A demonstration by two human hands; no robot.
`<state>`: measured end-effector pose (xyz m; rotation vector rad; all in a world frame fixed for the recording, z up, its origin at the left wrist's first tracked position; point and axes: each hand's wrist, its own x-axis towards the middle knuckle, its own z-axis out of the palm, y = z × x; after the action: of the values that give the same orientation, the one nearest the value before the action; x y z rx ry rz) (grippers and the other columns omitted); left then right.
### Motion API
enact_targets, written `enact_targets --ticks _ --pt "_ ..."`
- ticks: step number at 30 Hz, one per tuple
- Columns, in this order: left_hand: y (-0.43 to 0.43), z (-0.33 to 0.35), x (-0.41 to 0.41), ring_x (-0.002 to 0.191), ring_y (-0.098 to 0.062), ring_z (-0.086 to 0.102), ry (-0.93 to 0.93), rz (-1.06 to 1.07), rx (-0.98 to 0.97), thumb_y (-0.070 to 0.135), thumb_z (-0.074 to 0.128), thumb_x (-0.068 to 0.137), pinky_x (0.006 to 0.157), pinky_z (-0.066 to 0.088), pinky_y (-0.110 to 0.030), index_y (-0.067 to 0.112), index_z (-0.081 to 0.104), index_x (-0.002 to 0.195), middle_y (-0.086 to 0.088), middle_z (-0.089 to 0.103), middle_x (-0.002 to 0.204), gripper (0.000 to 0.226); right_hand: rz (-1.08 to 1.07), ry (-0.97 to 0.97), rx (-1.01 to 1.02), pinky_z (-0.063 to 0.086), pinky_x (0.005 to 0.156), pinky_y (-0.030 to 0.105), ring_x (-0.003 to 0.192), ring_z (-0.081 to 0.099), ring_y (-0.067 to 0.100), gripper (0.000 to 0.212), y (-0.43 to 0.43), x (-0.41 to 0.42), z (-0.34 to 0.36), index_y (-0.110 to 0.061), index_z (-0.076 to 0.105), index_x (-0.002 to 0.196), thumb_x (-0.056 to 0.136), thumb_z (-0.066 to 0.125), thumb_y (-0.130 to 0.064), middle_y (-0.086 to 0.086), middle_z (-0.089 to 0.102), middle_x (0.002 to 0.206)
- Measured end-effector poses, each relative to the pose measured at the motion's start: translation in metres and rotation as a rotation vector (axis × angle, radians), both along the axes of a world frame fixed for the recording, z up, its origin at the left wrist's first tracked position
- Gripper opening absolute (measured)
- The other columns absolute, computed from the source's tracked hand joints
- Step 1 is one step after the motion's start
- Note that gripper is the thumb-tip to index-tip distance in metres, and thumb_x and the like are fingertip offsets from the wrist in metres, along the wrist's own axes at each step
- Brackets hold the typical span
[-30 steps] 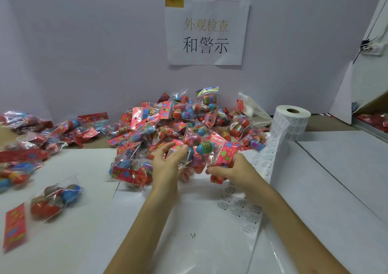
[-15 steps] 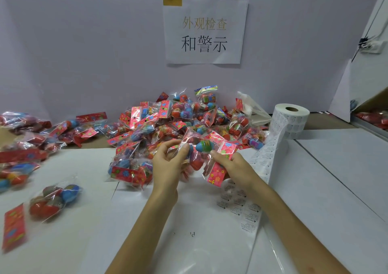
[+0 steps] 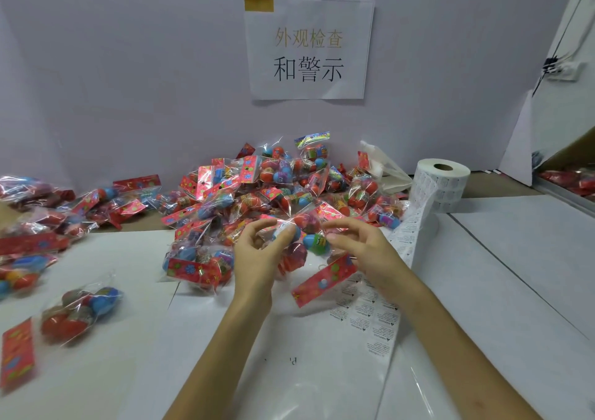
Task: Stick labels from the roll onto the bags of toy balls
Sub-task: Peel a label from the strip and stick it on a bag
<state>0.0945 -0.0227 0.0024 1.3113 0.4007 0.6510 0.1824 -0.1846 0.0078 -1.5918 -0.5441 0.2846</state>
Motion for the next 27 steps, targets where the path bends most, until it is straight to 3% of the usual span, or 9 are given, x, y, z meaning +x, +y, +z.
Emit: enact_targets --ticks 3,7,10,14,17,21,27 --pt "0.003 0.001 -0.002 0.093 -0.019 0.07 -0.005 0.021 -0.025 0.019 0.081 0.085 0.064 0.057 -0.018 0.02 0.069 0.103 -0.004 0.072 0.101 0.022 0.056 0.054 -0.038 0.058 0.065 0.028 0.067 0.071 0.015 0.013 0.003 -0.003 -0.001 -0.022 0.071 0.103 0.097 0.064 -0.031 -0.007 0.073 0.076" --pt "0.0 0.002 -0.003 0.09 -0.032 0.075 0.09 -0.149 0.004 0.022 0.083 0.082 0.087 0.061 -0.049 0.016 0.071 0.109 -0.014 0.078 0.097 0.031 0.057 0.117 -0.072 0.052 0.058 0.026 0.066 0.068 0.014 0.03 0.007 -0.005 -0.004 -0.019 0.071 0.097 0.096 0.061 -0.048 -0.006 0.07 0.077" --pt "-0.008 -0.001 -0.003 0.082 -0.025 0.077 0.121 -0.252 0.039 0.027 0.084 0.077 0.087 0.061 -0.046 0.018 0.07 0.114 -0.011 0.079 0.09 0.04 0.033 0.066 -0.078 0.051 0.057 0.025 0.069 0.065 0.012 0.02 0.004 -0.001 -0.006 -0.02 0.074 0.097 0.096 0.065 -0.038 -0.004 0.07 0.081" --pt "-0.005 -0.003 -0.001 0.086 -0.029 0.077 0.089 -0.201 0.069 0.019 0.083 0.08 0.082 0.062 -0.045 0.017 0.069 0.111 -0.011 0.079 0.09 0.034 0.074 0.055 -0.124 0.044 0.051 0.021 0.061 0.063 0.008 0.016 0.001 -0.003 -0.002 -0.023 0.074 0.089 0.096 0.066 -0.035 -0.006 0.068 0.072" --pt "0.0 -0.005 0.001 0.089 -0.029 0.077 0.076 -0.153 0.078 0.021 0.081 0.082 0.078 0.061 -0.041 0.015 0.068 0.115 -0.008 0.079 0.095 0.036 0.123 0.064 -0.142 0.039 0.047 0.019 0.059 0.061 0.009 0.015 0.001 -0.004 -0.002 -0.019 0.074 0.097 0.094 0.069 -0.033 -0.006 0.069 0.075" --pt "0.007 -0.01 0.004 0.097 -0.027 0.071 0.061 -0.066 0.079 0.03 0.071 0.093 0.076 0.053 -0.034 0.016 0.066 0.122 -0.008 0.072 0.114 0.033 0.169 0.121 -0.108 0.045 0.051 0.02 0.063 0.063 0.013 0.016 -0.012 0.004 0.006 -0.019 0.075 0.1 0.092 0.072 -0.032 -0.001 0.07 0.078" --pt "0.01 -0.004 0.002 0.09 -0.03 0.067 0.055 -0.11 0.021 0.016 0.049 0.107 0.074 0.051 -0.037 0.008 0.056 0.13 -0.019 0.067 0.124 0.026 0.165 0.22 -0.112 0.057 0.064 0.024 0.069 0.068 0.017 0.011 -0.058 0.043 0.039 -0.015 0.071 0.1 0.096 0.069 -0.024 0.002 0.071 0.081"
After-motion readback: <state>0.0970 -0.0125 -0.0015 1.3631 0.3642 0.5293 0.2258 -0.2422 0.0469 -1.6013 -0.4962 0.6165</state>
